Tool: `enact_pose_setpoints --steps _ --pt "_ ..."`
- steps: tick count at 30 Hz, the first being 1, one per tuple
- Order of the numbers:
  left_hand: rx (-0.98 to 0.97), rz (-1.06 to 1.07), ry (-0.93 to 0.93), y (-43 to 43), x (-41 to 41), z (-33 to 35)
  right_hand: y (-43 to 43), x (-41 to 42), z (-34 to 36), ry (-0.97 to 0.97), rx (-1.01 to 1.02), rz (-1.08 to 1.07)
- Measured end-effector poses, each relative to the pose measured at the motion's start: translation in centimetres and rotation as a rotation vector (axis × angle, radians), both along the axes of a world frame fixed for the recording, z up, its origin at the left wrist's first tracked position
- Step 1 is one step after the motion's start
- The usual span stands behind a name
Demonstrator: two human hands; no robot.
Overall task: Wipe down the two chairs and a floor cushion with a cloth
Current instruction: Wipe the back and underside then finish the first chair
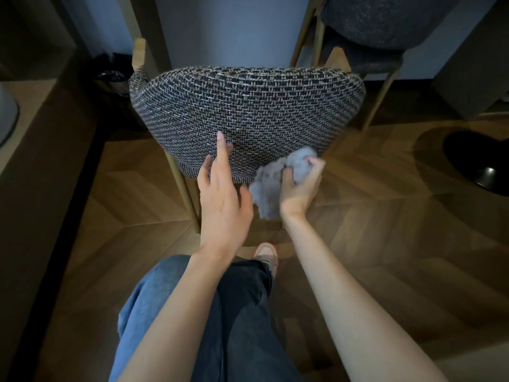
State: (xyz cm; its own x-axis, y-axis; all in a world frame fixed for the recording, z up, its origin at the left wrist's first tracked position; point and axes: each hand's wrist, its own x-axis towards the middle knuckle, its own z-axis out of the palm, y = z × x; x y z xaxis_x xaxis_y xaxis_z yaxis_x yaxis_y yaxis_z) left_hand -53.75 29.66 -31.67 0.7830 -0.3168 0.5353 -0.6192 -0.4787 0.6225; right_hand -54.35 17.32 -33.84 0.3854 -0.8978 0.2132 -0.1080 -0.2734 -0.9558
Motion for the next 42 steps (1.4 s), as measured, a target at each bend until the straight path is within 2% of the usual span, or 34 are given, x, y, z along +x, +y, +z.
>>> enact_pose_setpoints --steps 2,7,9,13,17,20,22,27,29,33,38,42 --pt "0.009 0.002 0.009 0.2 0.0 0.0 0.0 -1.4 -0.1 0.028 0.046 -0.012" --pt "0.01 0.02 0.013 0.4 0.1 0.1 0.8 -2.1 6.5 -0.352 -0.363 -0.023" --pt "-0.001 0.033 0.007 0.4 0.0 0.3 1.2 -0.7 8.5 -0.409 -0.408 0.0" --pt "0.013 0.065 -0.003 0.7 0.2 0.3 2.7 1.0 6.7 -0.359 -0.263 -0.066" --pt "-0.025 0.095 0.084 1.1 0.7 0.2 2.8 1.4 1.5 -0.123 -0.016 -0.006" --pt "-0.035 0.094 0.147 1.4 1.1 0.2 2.3 1.3 0.3 0.009 0.139 0.024" --pt "-0.042 0.089 0.183 1.7 1.2 0.3 2.8 0.4 1.3 -0.033 0.063 0.011" --pt "-0.093 0.099 0.225 2.4 1.6 0.8 4.8 -0.2 8.1 -0.4 -0.336 0.038" --pt "-0.126 0.103 0.239 2.4 1.5 0.9 5.0 0.9 9.2 -0.426 -0.348 0.016" --pt "-0.131 0.09 0.259 2.6 1.7 0.9 6.0 1.4 6.6 -0.281 -0.184 0.028" --pt "-0.144 0.057 0.295 3.0 1.9 0.6 6.0 1.5 1.6 -0.106 -0.107 0.088" --pt "-0.139 0.056 0.323 3.3 2.0 0.7 5.7 0.5 1.0 0.024 -0.073 0.117"
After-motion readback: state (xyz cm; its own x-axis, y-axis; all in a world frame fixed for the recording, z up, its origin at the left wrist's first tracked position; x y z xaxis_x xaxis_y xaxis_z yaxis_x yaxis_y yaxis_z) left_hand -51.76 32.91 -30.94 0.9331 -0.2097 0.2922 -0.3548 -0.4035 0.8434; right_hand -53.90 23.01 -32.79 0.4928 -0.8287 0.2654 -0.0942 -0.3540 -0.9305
